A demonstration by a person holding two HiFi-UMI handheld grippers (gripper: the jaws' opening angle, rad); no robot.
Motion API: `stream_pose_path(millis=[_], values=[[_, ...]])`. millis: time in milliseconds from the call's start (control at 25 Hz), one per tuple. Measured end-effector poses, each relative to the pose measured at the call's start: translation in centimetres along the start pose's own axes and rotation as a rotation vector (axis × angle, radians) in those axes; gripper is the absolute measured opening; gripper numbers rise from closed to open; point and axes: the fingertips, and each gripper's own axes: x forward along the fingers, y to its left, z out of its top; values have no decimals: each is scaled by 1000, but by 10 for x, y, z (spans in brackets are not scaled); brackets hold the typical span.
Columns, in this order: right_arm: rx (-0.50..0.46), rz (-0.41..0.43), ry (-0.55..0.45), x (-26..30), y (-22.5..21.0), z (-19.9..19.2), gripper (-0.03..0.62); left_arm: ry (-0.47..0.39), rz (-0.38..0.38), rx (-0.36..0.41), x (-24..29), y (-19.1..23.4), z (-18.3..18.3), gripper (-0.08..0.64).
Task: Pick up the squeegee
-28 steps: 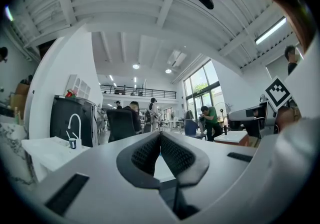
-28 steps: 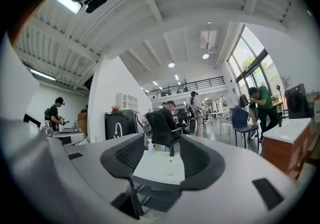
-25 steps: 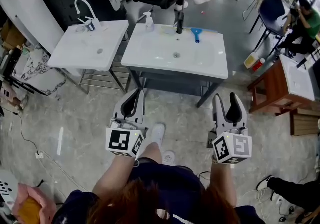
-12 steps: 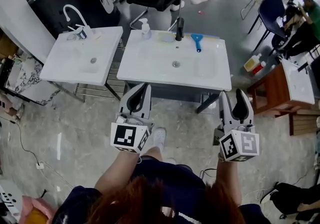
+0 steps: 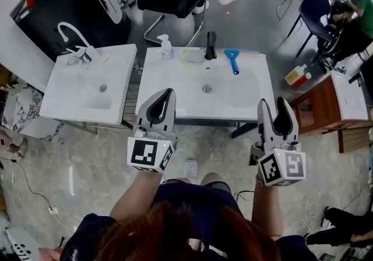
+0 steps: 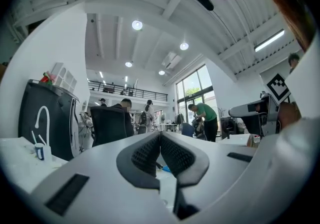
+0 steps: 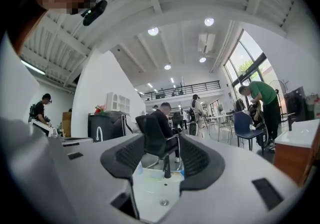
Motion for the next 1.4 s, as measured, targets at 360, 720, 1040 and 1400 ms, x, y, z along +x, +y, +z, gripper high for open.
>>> stream_pose_path(millis=[360, 720, 1040, 1400], values=[[-9, -9, 3, 70, -14, -7, 232, 21, 24, -26, 52, 46, -18, 20], [6, 49, 12, 173, -48, -15, 232, 30, 92, -22, 132, 80, -30, 20], [19, 107, 40, 284, -115, -20, 232, 56, 157, -13, 246, 94, -48, 20], [36, 164, 102, 360, -163, -40, 232, 48, 206, -41, 325, 89, -61, 20]])
